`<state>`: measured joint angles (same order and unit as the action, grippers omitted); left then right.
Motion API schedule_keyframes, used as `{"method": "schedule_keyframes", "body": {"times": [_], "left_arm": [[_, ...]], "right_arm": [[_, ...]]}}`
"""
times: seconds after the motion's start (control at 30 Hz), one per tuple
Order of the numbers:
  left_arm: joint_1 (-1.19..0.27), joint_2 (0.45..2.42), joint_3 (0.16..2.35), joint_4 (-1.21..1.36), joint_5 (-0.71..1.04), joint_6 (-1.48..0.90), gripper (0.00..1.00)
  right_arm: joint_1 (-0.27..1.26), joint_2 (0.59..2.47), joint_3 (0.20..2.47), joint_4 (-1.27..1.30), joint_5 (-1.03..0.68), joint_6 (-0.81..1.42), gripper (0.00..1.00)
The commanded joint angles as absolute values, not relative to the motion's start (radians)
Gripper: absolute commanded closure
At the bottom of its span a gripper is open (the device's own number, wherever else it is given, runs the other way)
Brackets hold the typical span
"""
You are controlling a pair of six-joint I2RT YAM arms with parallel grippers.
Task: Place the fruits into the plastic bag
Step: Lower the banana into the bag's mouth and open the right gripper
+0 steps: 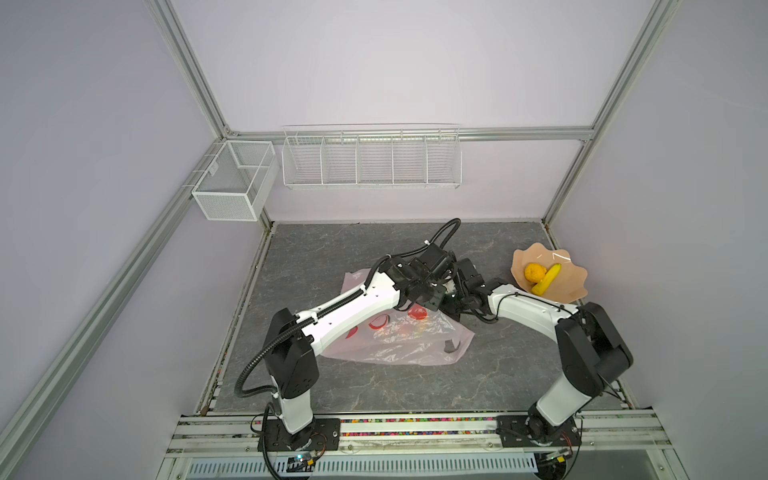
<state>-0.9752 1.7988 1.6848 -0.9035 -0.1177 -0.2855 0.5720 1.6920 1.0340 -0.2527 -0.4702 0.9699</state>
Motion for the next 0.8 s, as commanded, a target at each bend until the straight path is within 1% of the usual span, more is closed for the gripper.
{"method": "schedule_keyframes", "body": {"times": [0.0, 0.17, 0.23, 0.3, 0.37, 0.43, 0.5, 0.6, 0.63, 0.77], "left_arm": [[-0.986, 1.806, 1.709, -0.889, -0.103, -0.295, 1.0], [-0.987, 1.796, 1.699, -0.878, -0.109, -0.298, 1.0], [-0.986, 1.793, 1.696, -0.877, -0.113, -0.297, 1.0], [-0.986, 1.788, 1.691, -0.873, -0.118, -0.296, 1.0], [-0.985, 1.783, 1.683, -0.868, -0.122, -0.297, 1.0], [-0.985, 1.778, 1.678, -0.867, -0.126, -0.297, 1.0], [-0.985, 1.776, 1.674, -0.866, -0.131, -0.297, 1.0], [-0.983, 1.772, 1.672, -0.865, -0.136, -0.296, 1.0], [-0.982, 1.772, 1.672, -0.865, -0.139, -0.295, 1.0], [-0.982, 1.769, 1.678, -0.87, -0.146, -0.295, 1.0]], "right_arm": [[0.609, 1.733, 1.033, -0.099, -0.512, 1.085, 0.93], [0.646, 1.804, 1.057, -0.021, -0.531, 1.165, 0.9], [0.656, 1.828, 1.045, 0.051, -0.543, 1.221, 0.89], [0.663, 1.852, 1.044, 0.099, -0.556, 1.263, 0.87], [0.67, 1.867, 1.057, 0.096, -0.562, 1.272, 0.82], [0.675, 1.875, 1.079, 0.056, -0.57, 1.258, 0.73], [0.676, 1.878, 1.099, -0.008, -0.576, 1.231, 0.54], [0.676, 1.873, 1.113, -0.081, -0.582, 1.192, 0.35], [0.675, 1.873, 1.117, -0.107, -0.586, 1.18, 0.3], [0.673, 1.856, 1.112, -0.145, -0.594, 1.148, 0.2]]}}
